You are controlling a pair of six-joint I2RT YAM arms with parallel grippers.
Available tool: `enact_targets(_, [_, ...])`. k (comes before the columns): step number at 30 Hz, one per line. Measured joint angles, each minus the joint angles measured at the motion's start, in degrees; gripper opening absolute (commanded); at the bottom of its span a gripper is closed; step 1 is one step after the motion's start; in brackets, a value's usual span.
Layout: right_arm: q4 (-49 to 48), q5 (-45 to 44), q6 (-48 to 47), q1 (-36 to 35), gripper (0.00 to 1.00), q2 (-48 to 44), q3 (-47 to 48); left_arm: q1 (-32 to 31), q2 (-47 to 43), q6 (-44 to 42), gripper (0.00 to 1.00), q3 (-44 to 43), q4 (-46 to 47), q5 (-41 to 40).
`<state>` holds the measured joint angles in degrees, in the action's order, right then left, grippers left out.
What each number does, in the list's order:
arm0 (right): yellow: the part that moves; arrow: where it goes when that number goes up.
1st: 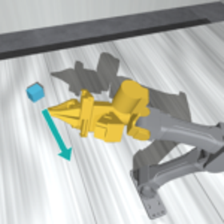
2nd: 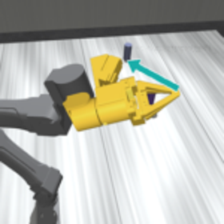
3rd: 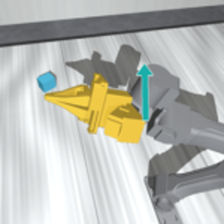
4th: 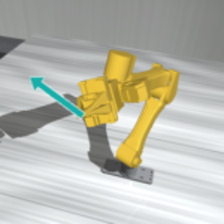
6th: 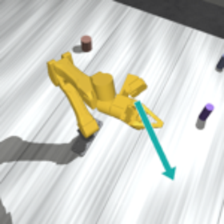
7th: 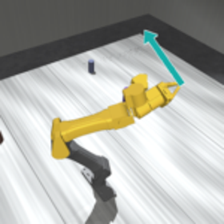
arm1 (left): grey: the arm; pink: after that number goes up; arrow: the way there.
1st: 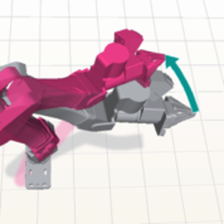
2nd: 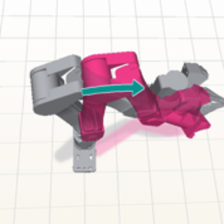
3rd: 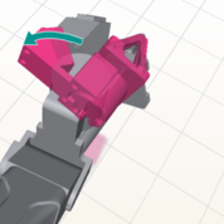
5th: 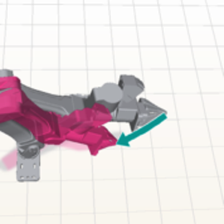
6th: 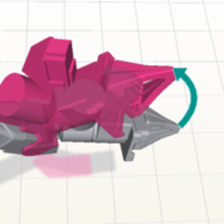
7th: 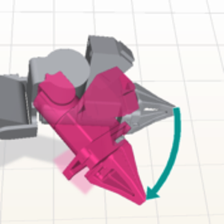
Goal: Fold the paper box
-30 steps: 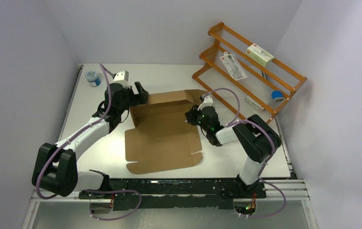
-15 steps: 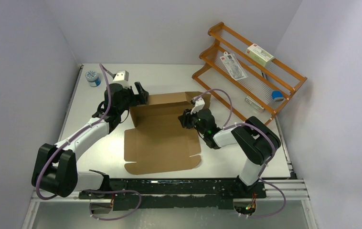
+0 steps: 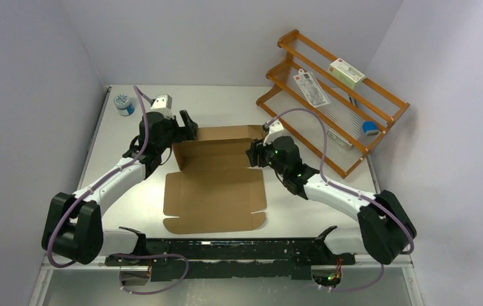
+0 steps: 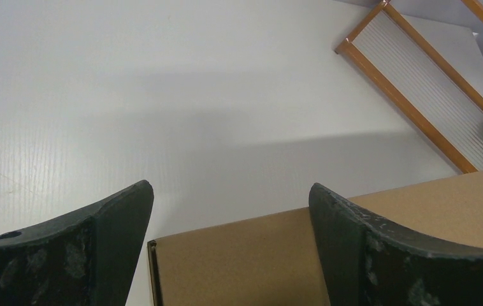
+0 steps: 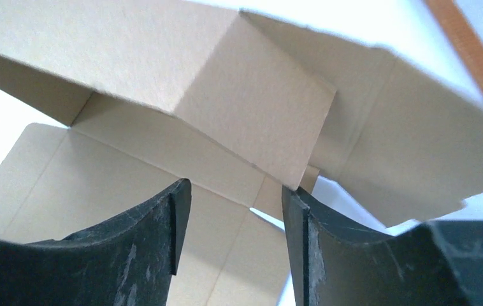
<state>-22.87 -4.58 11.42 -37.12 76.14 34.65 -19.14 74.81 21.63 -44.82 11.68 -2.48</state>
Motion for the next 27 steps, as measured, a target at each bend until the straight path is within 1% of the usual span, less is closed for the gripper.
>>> enact_targets(6, [20.2,-4.72,-1.79,0.0,0.67,-5.86,10.86,0.0,0.0,-0.87,0.97,0.0,0.02,-0.24])
enact_targets(11, [32.22,-9.84,-5.97,1.53,0.71,-7.69,19.58,-0.15,-0.02,-1.36,0.97,0.0,0.04,-0.57])
enact_targets(15, [36.06,-10.6,-11.28,3.74,0.72,-5.77,25.38,-0.2,-0.07,-1.6,0.97,0.0,0.04,-0.94])
enact_targets(21, [37.94,-2.73,-20.61,5.27,0.73,2.47,31.36,-0.2,-0.13,-2.03,0.97,0.0,0.04,-0.96])
enact_targets(27, [39.87,2.99,-28.0,7.3,0.73,10.05,34.47,-0.2,-0.13,-2.4,0.97,0.0,0.02,-0.92])
